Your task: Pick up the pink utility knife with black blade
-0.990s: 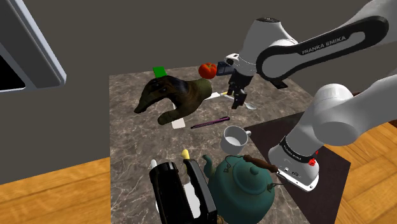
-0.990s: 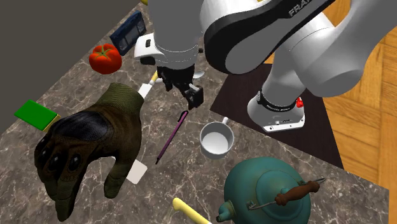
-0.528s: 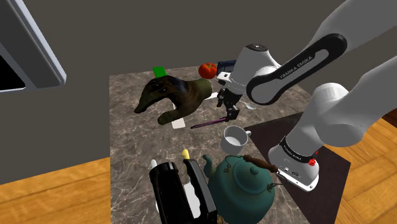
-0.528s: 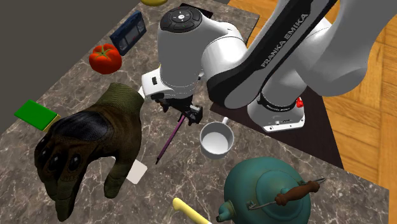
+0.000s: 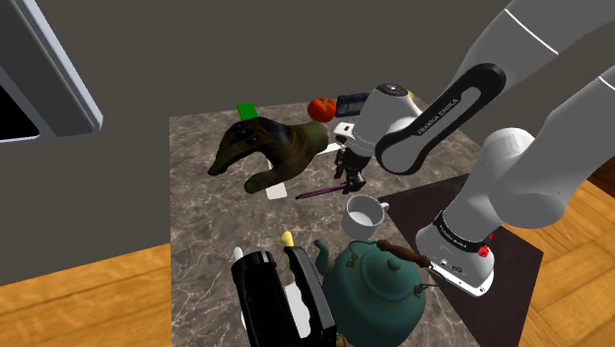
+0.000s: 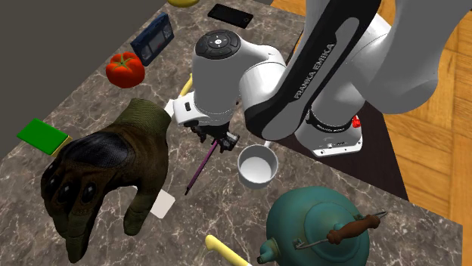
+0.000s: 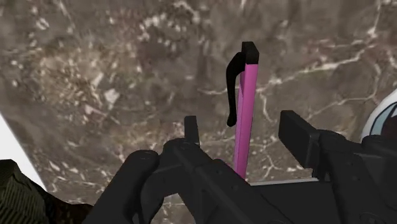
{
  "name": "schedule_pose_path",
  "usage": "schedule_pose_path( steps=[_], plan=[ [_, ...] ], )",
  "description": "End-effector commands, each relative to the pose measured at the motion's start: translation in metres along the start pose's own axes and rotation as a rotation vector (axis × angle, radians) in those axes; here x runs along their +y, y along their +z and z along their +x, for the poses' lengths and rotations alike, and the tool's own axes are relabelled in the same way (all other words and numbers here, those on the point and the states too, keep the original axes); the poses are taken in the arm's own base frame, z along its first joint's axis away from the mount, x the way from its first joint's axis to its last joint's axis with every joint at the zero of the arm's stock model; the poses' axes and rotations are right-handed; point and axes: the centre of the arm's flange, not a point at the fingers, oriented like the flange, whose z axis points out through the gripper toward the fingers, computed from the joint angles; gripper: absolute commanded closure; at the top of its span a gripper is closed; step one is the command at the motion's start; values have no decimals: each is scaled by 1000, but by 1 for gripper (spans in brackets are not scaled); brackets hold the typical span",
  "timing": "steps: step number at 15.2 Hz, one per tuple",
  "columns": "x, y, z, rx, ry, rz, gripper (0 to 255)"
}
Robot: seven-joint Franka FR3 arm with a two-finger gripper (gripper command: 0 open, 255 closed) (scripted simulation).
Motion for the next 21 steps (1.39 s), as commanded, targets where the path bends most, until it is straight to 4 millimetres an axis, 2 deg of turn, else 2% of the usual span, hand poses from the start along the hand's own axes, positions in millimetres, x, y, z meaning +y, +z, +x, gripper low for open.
schedule_pose_path(
  steps=[1, 9, 21],
  plan=[
    [0, 1, 0, 0, 0, 0, 255],
    [-1, 1, 0, 0, 0, 0, 255],
    [4, -62, 8, 0, 0, 0, 255]
  ],
)
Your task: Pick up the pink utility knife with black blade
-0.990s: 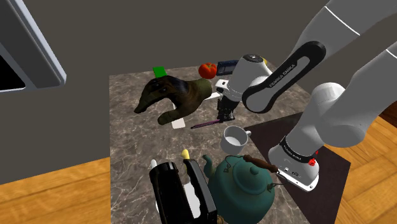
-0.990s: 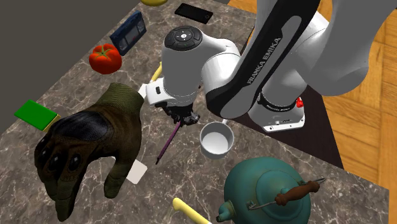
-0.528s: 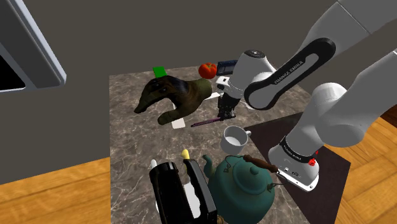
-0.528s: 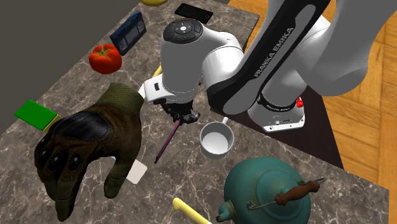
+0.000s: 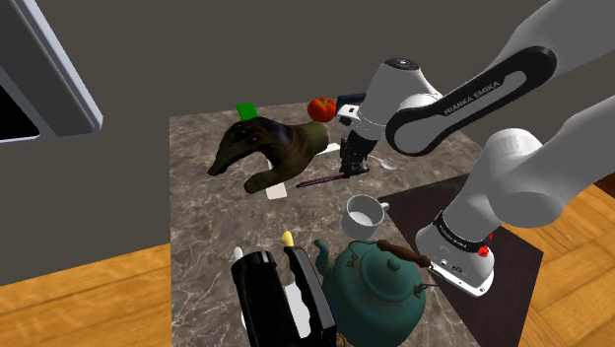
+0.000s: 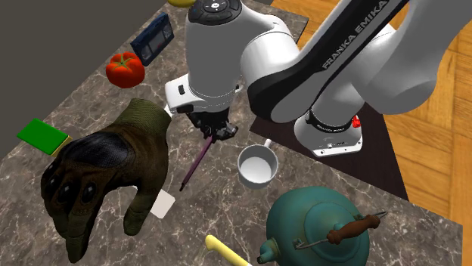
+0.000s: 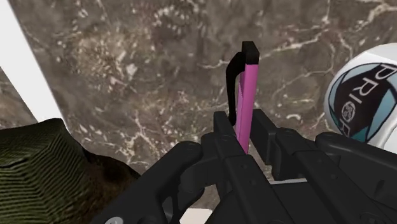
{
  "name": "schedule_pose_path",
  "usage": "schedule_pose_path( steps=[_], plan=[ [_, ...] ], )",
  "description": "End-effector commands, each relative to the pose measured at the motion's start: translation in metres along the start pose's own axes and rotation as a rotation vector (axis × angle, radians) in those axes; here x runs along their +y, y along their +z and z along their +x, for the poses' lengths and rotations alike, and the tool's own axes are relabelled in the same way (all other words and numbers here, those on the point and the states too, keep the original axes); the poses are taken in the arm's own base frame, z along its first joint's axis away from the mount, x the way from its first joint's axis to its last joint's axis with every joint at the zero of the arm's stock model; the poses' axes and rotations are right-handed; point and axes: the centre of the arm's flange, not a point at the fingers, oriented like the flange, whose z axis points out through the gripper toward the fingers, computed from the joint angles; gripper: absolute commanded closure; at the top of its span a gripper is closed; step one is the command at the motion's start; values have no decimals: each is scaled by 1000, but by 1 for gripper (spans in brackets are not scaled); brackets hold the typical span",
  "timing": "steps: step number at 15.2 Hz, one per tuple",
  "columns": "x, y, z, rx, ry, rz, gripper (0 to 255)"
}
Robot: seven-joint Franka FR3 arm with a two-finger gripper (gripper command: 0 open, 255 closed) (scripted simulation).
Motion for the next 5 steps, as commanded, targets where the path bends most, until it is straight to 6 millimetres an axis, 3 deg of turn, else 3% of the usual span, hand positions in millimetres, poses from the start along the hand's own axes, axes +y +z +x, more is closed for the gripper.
schedule_pose_path(
  steps=[1, 5],
  plan=[
    [1, -11, 1, -1, 0, 1, 255],
    [2, -22, 2, -1, 0, 0, 255]
  ],
)
